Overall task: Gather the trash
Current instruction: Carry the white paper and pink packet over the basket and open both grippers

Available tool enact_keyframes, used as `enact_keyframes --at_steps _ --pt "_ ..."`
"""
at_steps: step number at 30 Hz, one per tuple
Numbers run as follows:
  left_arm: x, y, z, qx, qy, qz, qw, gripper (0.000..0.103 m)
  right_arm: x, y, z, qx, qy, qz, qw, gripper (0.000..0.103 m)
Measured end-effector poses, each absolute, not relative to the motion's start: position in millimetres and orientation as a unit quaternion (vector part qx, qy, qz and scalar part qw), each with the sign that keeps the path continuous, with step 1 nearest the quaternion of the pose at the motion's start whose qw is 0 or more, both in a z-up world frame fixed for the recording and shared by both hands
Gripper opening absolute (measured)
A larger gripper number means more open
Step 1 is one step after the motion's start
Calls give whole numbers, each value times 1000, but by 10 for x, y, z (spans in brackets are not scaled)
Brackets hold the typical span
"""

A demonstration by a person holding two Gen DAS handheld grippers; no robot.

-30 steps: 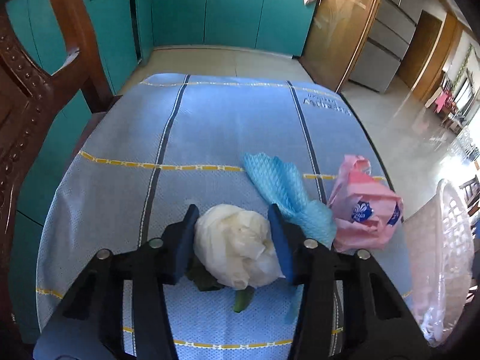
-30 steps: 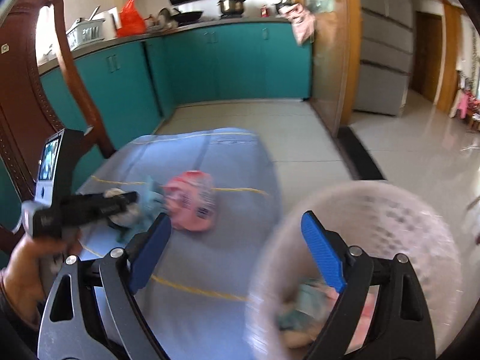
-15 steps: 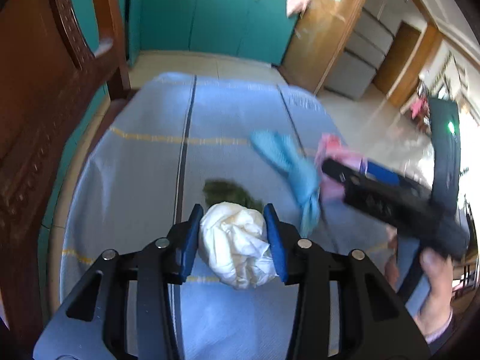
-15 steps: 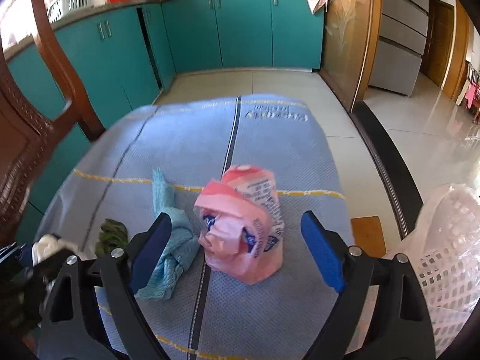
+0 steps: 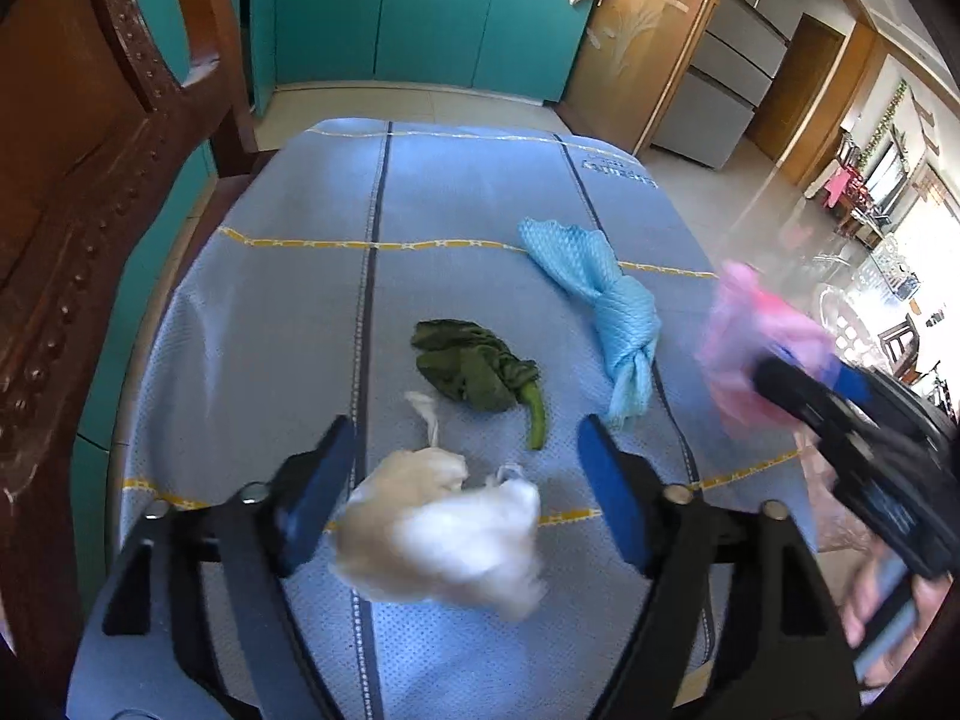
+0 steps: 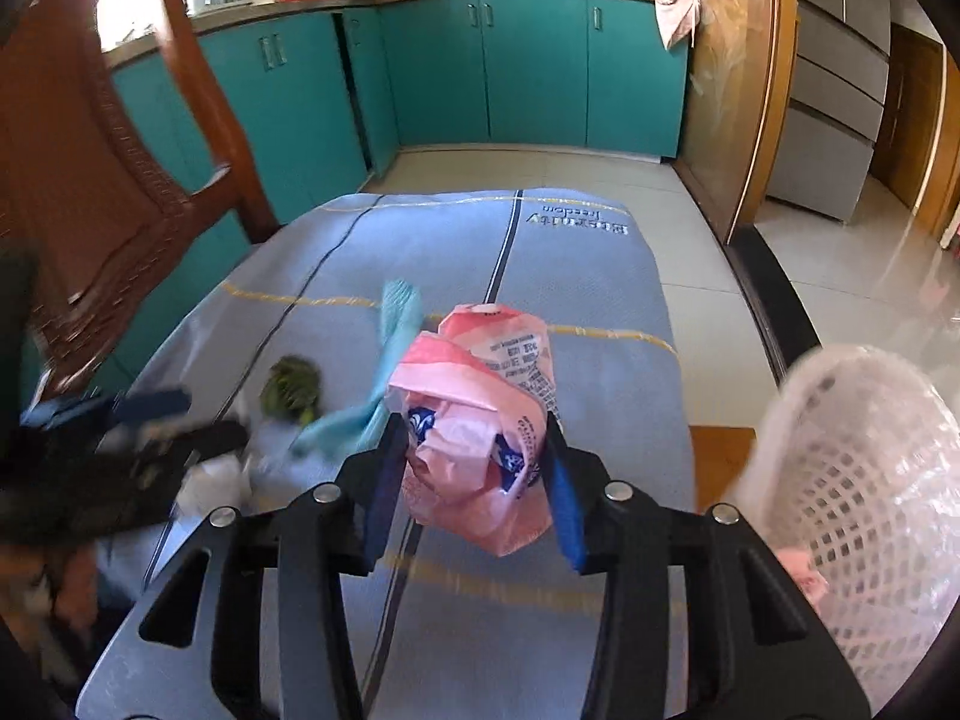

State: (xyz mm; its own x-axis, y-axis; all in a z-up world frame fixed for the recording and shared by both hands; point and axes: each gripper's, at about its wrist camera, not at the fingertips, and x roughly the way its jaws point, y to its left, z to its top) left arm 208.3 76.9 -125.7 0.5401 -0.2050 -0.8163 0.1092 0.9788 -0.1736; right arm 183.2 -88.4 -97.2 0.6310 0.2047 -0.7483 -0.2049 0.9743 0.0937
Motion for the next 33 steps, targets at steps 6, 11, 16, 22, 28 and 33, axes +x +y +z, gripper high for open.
enact_keyframes --at_steps 6,11,16,22,28,33 --pt "2049 656 -1368 -6 484 -69 872 85 1454 -989 -953 7 419 127 899 44" --pt "2007 691 -1447 13 492 -46 869 85 1324 -920 -1064 -3 428 134 894 44" --pt "2005 766 -1495 -4 499 -48 865 84 1320 -824 -1198 -9 440 139 887 44" --pt "1981 634 -1490 14 496 -77 865 60 1309 -757 -1244 -24 441 134 887 44" --pt "1886 510 -1420 50 472 -79 877 49 1319 -756 -1255 -28 439 123 889 44" --pt "1785 409 -1308 68 439 -94 891 47 1315 -763 -1219 -30 434 115 893 44"
